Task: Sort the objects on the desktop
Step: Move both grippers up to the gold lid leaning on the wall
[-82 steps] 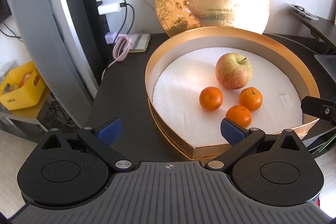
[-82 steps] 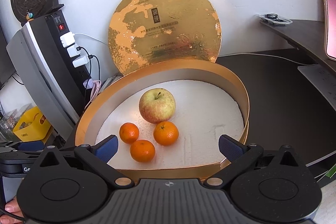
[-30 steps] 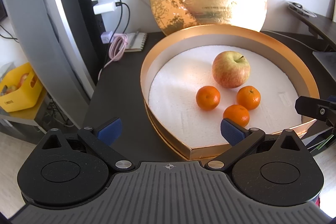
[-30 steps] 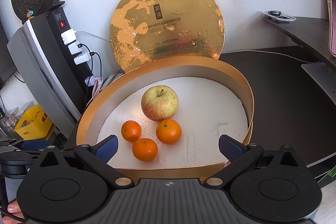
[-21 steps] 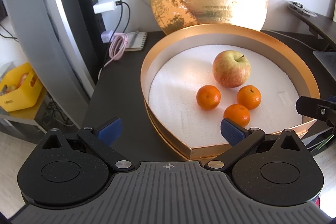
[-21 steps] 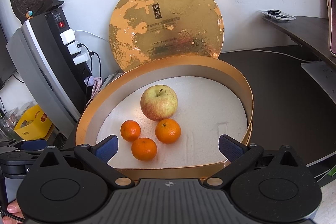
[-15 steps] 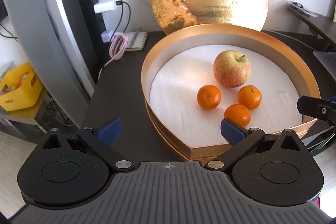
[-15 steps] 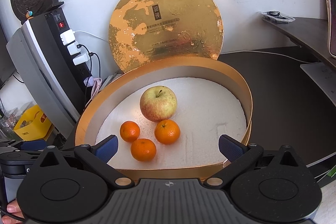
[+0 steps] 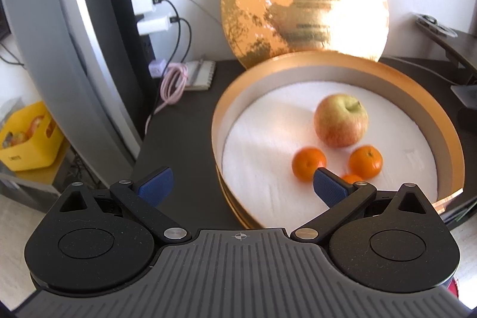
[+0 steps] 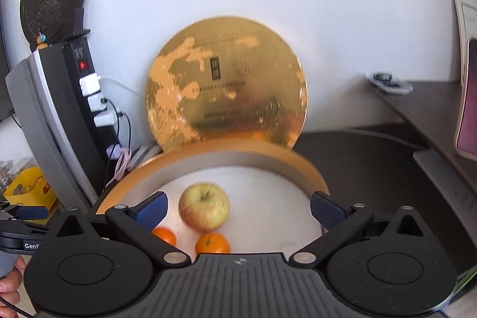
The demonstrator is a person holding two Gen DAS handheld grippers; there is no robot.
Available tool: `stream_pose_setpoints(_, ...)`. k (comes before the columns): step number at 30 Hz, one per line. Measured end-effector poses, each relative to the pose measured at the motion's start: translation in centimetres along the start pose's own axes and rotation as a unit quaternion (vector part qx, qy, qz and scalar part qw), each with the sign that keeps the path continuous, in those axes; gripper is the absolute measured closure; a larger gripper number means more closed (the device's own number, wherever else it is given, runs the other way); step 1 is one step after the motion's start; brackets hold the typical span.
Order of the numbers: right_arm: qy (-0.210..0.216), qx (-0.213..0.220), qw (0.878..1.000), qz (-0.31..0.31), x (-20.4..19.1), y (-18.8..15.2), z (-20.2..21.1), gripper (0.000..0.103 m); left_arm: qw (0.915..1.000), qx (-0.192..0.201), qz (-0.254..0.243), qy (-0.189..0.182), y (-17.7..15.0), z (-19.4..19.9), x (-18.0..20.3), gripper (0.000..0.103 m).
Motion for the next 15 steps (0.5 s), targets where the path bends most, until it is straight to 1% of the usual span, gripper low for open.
stream_pose_setpoints(6, 0.016, 0.047, 0.998, 0.025, 1.6, 3.9, -2.4, 0.001, 0.9991, 0.041, 0.003, -0.004, 4.0, -2.3, -1.8, 0.0)
stream_pose_setpoints(8, 0.021, 0.062, 0.997, 0.033, 2.2, 5.2, -3.2, 0.001, 0.9984, 0.053, 0.003, -0.018, 5.7, -3.4, -2.5, 0.0)
stream_pose_setpoints(10, 0.026, 0.078, 0.996, 0.042, 2.7, 6.5, -4.0, 0.001, 0.9965, 0.071, 0.001, -0.043, 7.7, -4.5, -3.1, 0.0)
stream_pose_setpoints(11, 0.028, 0.085, 0.995, 0.046, 3.0, 7.2, -4.4, 0.001, 0.9955, 0.081, -0.004, -0.049, 8.7, -5.1, -3.3, 0.0)
stream_pose_setpoints(15, 0.037, 0.114, 0.991, 0.064, 4.2, 9.4, -6.3, 0.0, 0.9914, 0.114, -0.035, -0.055, 12.6, -8.9, -3.4, 0.0)
Point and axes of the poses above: each gripper's, at about its wrist camera, not at the fingertips, and z roughly against the way its jaws point, x to its right, y to its top, the point moved 5 cm from there along -z, roughly the way its jaws point
